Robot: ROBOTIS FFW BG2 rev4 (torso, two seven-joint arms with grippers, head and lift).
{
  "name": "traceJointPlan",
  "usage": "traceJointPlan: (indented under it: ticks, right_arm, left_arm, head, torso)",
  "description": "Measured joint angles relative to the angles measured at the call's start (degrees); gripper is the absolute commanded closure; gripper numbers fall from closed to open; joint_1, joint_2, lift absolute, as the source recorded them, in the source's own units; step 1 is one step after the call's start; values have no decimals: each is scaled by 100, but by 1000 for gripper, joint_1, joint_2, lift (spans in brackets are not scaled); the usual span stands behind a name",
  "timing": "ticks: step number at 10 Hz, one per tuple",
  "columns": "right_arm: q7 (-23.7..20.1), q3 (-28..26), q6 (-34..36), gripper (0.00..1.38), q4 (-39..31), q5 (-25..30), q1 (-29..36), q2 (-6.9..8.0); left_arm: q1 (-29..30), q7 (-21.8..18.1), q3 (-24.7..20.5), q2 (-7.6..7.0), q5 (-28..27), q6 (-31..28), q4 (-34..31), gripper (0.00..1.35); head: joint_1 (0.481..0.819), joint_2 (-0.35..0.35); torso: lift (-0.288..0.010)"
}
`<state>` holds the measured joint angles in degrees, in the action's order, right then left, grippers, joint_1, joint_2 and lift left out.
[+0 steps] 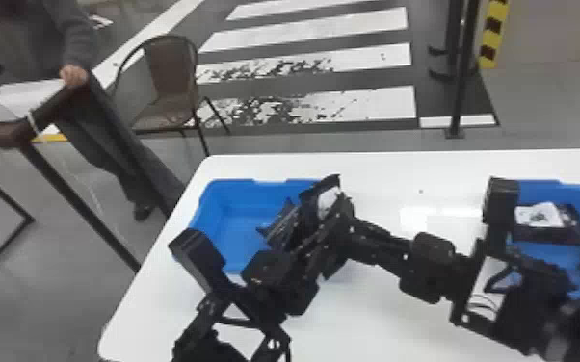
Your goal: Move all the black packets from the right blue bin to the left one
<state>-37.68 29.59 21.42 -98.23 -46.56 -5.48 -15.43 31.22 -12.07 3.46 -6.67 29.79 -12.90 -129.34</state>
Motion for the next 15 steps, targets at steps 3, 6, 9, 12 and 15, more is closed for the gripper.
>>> traceJointPlan:
  ticks: [3,6,9,12,15]
  right_arm:
    - [2,1,-167,182,24,-62,9,5]
    - [4,-25,-455,102,134,-258,67,11]
    - [-2,-369,-543,105,139,-310,319,30]
    - [-2,-646,-573,105,51,-285,510,47]
    - [1,-740,-621,107,9,-255,533,50]
  left_arm:
    - [51,-3,-7,1,4,168,2,1214]
    - [47,185,-84,12,-61,466,14,1214]
    - [-280,566,-567,159,-619,1301,794,1214]
    - [-1209,847,-897,211,-1735,2075,2382,1214]
    - [-1996,1138,-1153,206,-2844,2580,3640,44]
  head:
    - [695,295]
    - [695,304]
    - [695,348]
    - [695,350]
    - [695,350]
  torso:
    - [-140]
    - [-140]
    - [-140]
    - [-140]
    - [-140]
